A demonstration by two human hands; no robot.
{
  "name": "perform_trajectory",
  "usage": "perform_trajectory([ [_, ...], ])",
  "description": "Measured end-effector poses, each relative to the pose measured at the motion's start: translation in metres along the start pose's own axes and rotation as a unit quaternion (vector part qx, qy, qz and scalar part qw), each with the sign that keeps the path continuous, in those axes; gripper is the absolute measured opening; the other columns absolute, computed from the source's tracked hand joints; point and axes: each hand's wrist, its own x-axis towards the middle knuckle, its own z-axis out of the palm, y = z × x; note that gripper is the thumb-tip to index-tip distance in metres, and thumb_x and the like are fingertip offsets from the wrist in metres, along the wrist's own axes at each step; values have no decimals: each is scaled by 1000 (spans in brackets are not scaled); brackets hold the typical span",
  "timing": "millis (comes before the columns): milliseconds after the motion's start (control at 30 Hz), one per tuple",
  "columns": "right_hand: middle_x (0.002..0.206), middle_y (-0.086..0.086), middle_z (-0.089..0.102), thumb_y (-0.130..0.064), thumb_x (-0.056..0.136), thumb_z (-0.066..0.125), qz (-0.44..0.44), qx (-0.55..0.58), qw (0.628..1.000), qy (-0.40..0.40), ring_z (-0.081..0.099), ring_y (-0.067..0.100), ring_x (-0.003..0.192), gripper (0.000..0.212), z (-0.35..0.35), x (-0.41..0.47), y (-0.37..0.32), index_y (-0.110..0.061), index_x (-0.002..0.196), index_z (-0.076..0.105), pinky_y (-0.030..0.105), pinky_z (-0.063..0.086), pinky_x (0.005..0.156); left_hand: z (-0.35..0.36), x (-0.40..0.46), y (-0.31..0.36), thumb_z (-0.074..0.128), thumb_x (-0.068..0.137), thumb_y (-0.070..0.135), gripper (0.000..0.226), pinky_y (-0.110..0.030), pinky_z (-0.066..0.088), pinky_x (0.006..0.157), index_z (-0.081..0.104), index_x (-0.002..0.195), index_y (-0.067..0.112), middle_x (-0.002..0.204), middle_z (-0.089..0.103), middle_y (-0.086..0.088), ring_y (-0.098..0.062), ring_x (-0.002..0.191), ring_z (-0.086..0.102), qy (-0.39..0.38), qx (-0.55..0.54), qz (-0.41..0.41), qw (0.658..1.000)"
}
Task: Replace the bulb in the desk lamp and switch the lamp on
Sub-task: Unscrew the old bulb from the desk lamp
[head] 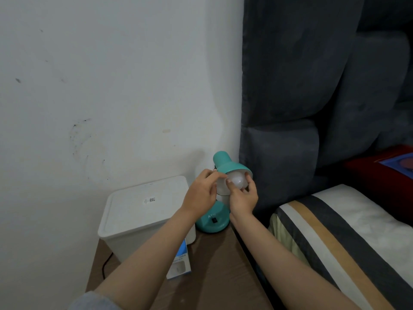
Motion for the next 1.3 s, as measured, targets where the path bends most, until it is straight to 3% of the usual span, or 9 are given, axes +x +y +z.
perform_trajectory([
  [100,129,12,59,-7,77,76,25,-5,1000,5,63,25,109,69,1,0,3,-20,137,45,41,52,96,-1,0,0,51,84,-6,37,-8,41,66,62,110,17,97,56,-6,-11,77,52,-1,0,-2,1000],
  [200,117,11,63,-7,79,75,48,4,999,-5,71,24,86,65,0,0,3,-23,135,46,43,59,81,-2,-1,1,51,84,-6,36,-9,41,66,62,110,16,98,56,-5,-11,77,52,-3,-1,0,1000],
  [333,119,14,63,-3,77,75,51,28,998,-10,69,30,97,60,-1,2,4,-24,129,51,44,59,83,-2,-1,1,51,84,-6,36,-21,47,67,62,111,17,98,56,-6,-14,78,54,-1,1,-2,1000],
  [567,117,7,66,-11,85,68,9,-6,999,33,62,22,109,20,1,0,0,-21,102,67,34,53,93,-2,-1,1,51,84,-6,36,-5,38,66,61,110,18,97,55,-4,-7,77,48,-1,6,4,1000],
  [633,117,7,66,-6,82,71,-2,-19,999,36,61,23,112,22,2,0,-1,-22,96,66,33,52,94,-2,-1,1,52,85,-5,36,-7,40,66,61,110,18,97,55,-4,-8,76,49,-1,4,2,1000],
  [800,130,13,56,-5,79,74,40,4,999,33,61,27,112,54,1,-1,-4,-18,125,49,40,51,97,-2,-1,1,51,85,-5,35,-8,41,67,62,110,17,97,56,-5,-11,79,52,-1,1,2,1000],
  [967,124,9,59,-9,86,66,65,2,998,-7,70,25,85,48,-1,-2,-6,-20,128,47,41,59,80,0,-1,2,51,84,-6,36,-5,39,65,62,109,17,97,55,-5,-10,75,50,-1,3,-3,1000],
  [1133,121,11,60,-10,87,66,40,6,999,10,66,29,101,31,-1,-1,-3,-25,113,58,39,59,82,0,0,3,50,84,-6,37,-17,44,64,61,110,18,96,56,-5,-13,75,52,-3,1,-11,1000],
  [1300,122,8,61,-9,84,68,37,8,999,40,65,28,106,33,2,0,-1,-25,112,61,40,58,86,-1,-1,2,50,83,-7,38,-12,40,63,62,109,18,95,56,-6,-11,72,50,-5,6,-7,1000],
])
